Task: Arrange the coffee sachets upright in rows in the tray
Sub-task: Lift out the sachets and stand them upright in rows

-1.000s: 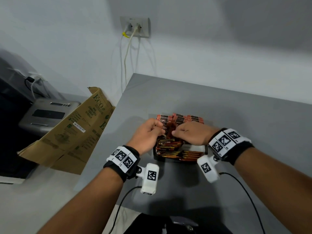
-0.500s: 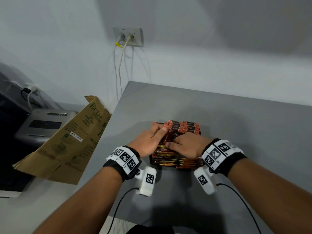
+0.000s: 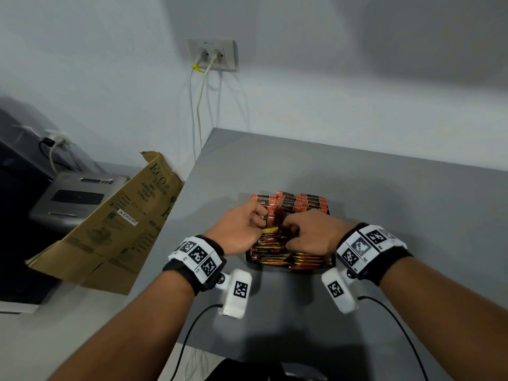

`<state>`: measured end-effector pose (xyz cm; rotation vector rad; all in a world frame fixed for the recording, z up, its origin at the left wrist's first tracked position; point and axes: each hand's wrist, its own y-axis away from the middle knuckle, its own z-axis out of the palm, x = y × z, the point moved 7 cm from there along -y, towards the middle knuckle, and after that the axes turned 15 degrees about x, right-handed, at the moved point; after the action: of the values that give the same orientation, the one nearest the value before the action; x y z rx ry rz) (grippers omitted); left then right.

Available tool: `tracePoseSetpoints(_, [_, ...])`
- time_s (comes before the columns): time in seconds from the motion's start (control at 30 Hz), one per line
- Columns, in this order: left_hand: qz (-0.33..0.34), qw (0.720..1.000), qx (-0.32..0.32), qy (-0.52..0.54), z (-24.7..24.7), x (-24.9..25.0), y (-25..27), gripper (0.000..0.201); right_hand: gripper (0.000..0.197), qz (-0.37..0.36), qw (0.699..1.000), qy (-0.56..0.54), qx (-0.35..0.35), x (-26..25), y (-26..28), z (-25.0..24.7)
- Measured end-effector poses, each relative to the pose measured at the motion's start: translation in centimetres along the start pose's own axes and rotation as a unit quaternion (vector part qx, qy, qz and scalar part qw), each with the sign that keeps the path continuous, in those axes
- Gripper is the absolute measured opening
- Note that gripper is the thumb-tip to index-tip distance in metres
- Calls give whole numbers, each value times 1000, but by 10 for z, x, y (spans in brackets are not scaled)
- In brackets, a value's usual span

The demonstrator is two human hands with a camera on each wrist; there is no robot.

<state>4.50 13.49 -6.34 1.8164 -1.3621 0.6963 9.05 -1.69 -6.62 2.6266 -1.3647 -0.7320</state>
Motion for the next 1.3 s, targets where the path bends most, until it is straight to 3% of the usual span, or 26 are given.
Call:
tracePoseSetpoints(0.1, [4,1000,-11,1,4,-4,2,48,58,-6,999,-44,20,-9,0,-2])
tracePoseSetpoints(0.27, [10,1000,5,-7,2,-10,1,48,39,-38,998,-51,13,-27,0,-4])
tracePoseSetpoints(0.47, [30,998,46,-25,-1,-13,4,44,33,-30,997,-65,18,-30,-5,-2])
tracePoseSetpoints(0.8, [42,994,100,18,-5,-13,14,48,23,-51,998,-10,25,-37,-11,3])
tracePoseSetpoints(0.93, [31,992,122,30,-8,-15,19,51,10,-56,997,16,58,-36,-14,3])
tracePoseSetpoints(1.13, [4,991,128,41,-7,-26,20,46,13,-34,988,-61,141,-23,7,-36])
tracePoseSetpoints(1.3, [11,987,139,83,-9,-15,16,49,4,41,952,-248,176,-4,19,-49])
